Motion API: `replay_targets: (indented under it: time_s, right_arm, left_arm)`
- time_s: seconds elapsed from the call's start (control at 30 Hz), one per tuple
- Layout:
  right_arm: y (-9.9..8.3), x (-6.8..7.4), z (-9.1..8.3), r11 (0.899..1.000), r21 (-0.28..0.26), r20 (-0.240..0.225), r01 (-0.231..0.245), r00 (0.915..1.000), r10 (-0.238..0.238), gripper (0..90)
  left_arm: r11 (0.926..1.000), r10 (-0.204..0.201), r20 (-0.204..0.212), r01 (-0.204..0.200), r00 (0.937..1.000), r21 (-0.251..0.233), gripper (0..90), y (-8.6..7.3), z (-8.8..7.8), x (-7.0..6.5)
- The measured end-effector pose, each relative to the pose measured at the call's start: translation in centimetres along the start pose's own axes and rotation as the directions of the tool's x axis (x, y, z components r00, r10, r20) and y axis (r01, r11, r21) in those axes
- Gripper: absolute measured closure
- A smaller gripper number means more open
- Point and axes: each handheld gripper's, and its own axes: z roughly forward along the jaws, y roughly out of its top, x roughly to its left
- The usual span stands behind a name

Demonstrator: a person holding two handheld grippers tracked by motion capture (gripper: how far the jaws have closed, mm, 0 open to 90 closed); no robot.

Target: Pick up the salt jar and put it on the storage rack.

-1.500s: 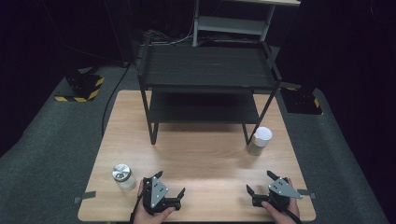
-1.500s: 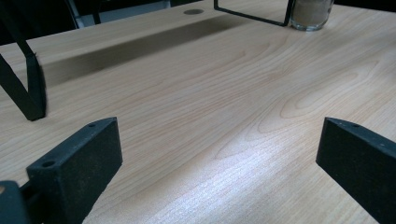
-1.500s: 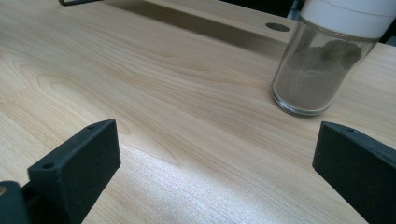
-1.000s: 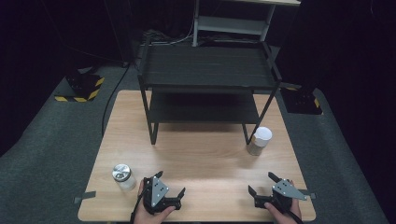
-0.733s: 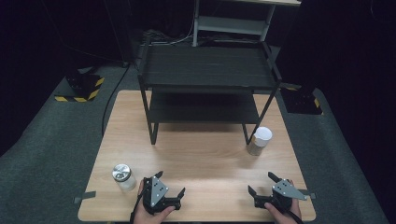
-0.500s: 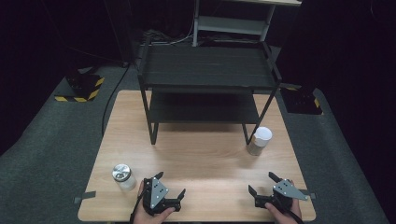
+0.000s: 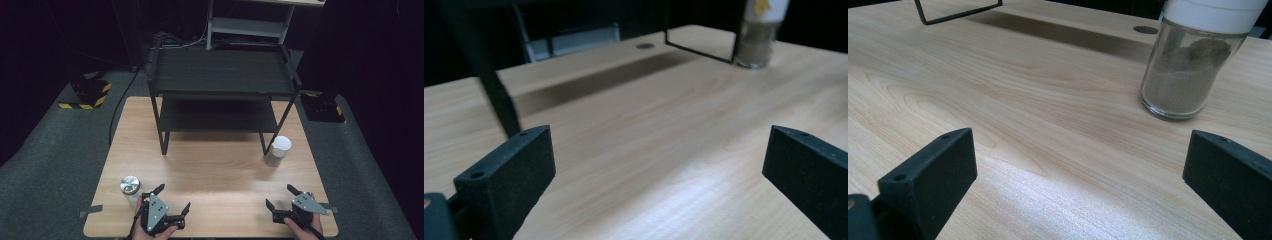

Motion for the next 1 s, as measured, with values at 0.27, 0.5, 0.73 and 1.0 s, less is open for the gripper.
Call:
replay_targets:
  time_s: [0.27, 0.5, 0.73, 1.0]
  right_arm:
    - [0.1, -0.1, 0.0, 1.0, 0.003, -0.006, 0.0, 1.0, 0.0, 0.6]
    - [0.0, -0.1, 0.0, 1.0, 0.002, -0.006, 0.0, 1.0, 0.0, 0.6]
    - [0.0, -0.2, 0.0, 1.0, 0.002, -0.008, -0.002, 1.0, 0.002, 0.6]
    - [0.0, -0.2, 0.0, 1.0, 0.002, -0.008, -0.003, 1.0, 0.003, 0.6]
  left_arm:
    - [0.9983, -0.025, -0.08, 0.021, 0.9965, -0.055, 0.4, -0.1, -2.2, 1.3]
    - [0.9972, -0.028, -0.146, 0.017, 0.9889, -0.073, 0.4, -0.4, -3.3, 2.1]
    - [0.9965, -0.064, -0.205, 0.051, 0.9767, -0.066, 0.4, -0.9, -3.9, 3.3]
    - [0.9962, -0.079, -0.23, 0.069, 0.9701, -0.053, 0.5, -2.1, -3.7, 4.2]
